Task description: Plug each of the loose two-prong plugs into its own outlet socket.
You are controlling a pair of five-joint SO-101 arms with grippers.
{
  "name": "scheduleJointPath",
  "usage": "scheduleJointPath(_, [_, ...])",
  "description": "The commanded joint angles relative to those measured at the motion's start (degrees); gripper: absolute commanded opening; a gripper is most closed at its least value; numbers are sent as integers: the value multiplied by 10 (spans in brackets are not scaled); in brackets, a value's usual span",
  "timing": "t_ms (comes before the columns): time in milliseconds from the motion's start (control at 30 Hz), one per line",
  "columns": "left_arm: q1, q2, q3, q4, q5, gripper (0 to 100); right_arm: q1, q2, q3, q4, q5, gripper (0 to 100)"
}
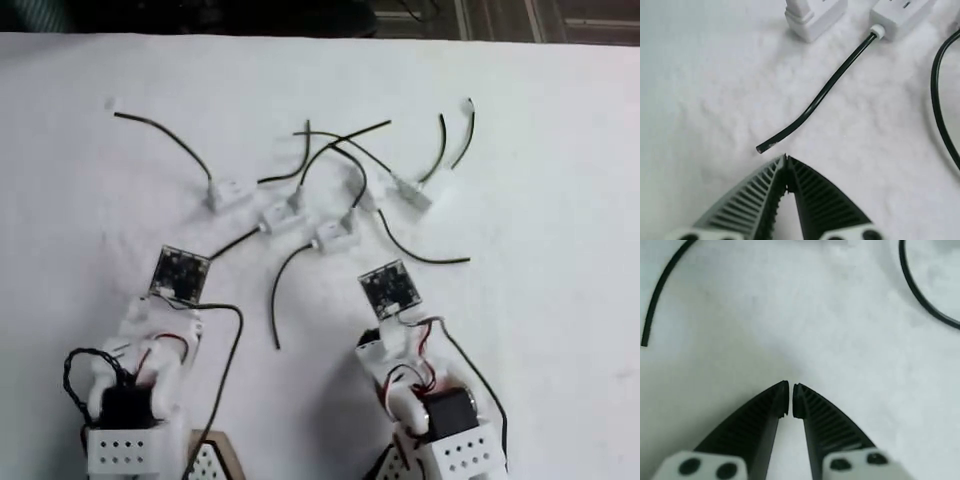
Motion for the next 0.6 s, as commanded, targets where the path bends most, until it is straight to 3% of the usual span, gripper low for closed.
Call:
scheduleJointPath(0, [3,-2,-2,50,0,27,18,-6,6,7,-4,17])
scheduleJointPath(233, [3,-3,-2,105,0,25,21,-6,6,8,-2,17])
scheduleJointPath(567, [3,-3,-2,105,0,25,19,-6,6,8,-1,17])
